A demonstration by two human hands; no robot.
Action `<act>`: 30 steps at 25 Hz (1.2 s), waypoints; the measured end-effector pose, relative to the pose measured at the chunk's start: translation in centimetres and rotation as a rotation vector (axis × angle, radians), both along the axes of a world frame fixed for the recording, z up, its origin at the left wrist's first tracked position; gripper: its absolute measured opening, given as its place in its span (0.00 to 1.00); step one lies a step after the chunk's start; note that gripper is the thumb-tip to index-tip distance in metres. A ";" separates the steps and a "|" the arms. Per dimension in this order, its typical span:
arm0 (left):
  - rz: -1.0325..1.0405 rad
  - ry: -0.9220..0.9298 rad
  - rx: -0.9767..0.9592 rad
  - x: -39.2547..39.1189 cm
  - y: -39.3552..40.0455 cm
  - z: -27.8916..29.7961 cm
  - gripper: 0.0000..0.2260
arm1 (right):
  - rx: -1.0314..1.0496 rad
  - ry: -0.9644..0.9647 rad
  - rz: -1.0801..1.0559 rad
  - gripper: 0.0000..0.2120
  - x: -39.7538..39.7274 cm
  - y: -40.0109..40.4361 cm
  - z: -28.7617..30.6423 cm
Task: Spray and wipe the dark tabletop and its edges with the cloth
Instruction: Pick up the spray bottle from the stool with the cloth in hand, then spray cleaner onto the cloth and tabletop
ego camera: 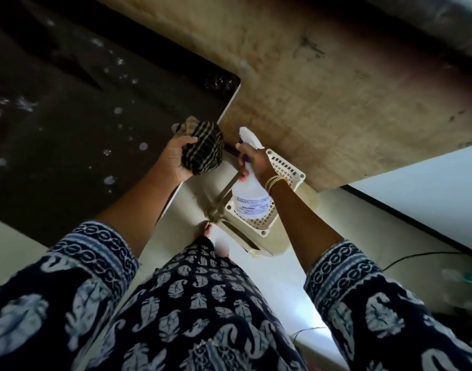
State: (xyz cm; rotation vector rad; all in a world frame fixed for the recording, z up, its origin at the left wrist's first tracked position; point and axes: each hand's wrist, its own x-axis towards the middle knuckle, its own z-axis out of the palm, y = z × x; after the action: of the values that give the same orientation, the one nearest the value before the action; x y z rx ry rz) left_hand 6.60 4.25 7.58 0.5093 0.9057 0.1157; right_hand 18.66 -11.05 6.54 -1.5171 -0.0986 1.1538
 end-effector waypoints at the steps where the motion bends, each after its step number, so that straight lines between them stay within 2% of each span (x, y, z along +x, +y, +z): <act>1: 0.014 -0.017 0.016 -0.6 0.2 0.6 0.25 | 0.014 -0.009 0.061 0.14 -0.3 0.3 1.1; 3: 0.044 -0.049 0.046 -1.6 0.6 1.3 0.24 | 0.025 0.011 0.104 0.11 -0.6 0.6 3.0; 7: 0.043 -0.096 0.074 -3.4 1.7 2.1 0.19 | 0.003 -0.033 0.213 0.15 -1.5 1.2 6.8; 9: 0.045 -0.095 0.068 -4.0 1.8 2.3 0.20 | 0.015 -0.059 0.300 0.20 -1.8 1.8 7.2; 12: 0.028 -0.092 0.059 -4.9 1.9 2.3 0.25 | 0.035 -0.089 0.378 0.29 -2.1 2.6 6.6; 18: 0.029 -0.119 0.036 -6.4 2.7 2.3 0.21 | 0.034 -0.152 0.360 0.29 -4.7 3.7 5.9; 22: 0.043 -0.135 0.031 -7.0 3.0 2.6 0.19 | -0.026 -0.203 0.348 0.34 -5.5 4.0 5.6; 26: 0.042 -0.137 0.019 -7.4 3.3 2.6 0.18 | 0.022 -0.164 0.346 0.28 -5.8 4.0 6.4; 30: 0.034 -0.136 0.020 -7.7 3.7 2.6 0.22 | 0.026 -0.244 0.329 0.30 -6.2 4.5 5.7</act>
State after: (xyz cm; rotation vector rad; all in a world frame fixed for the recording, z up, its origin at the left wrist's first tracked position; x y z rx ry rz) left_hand -1.13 7.92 10.23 0.4986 0.7806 0.1885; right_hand 12.49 -6.51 12.21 -1.6538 -0.5437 1.2106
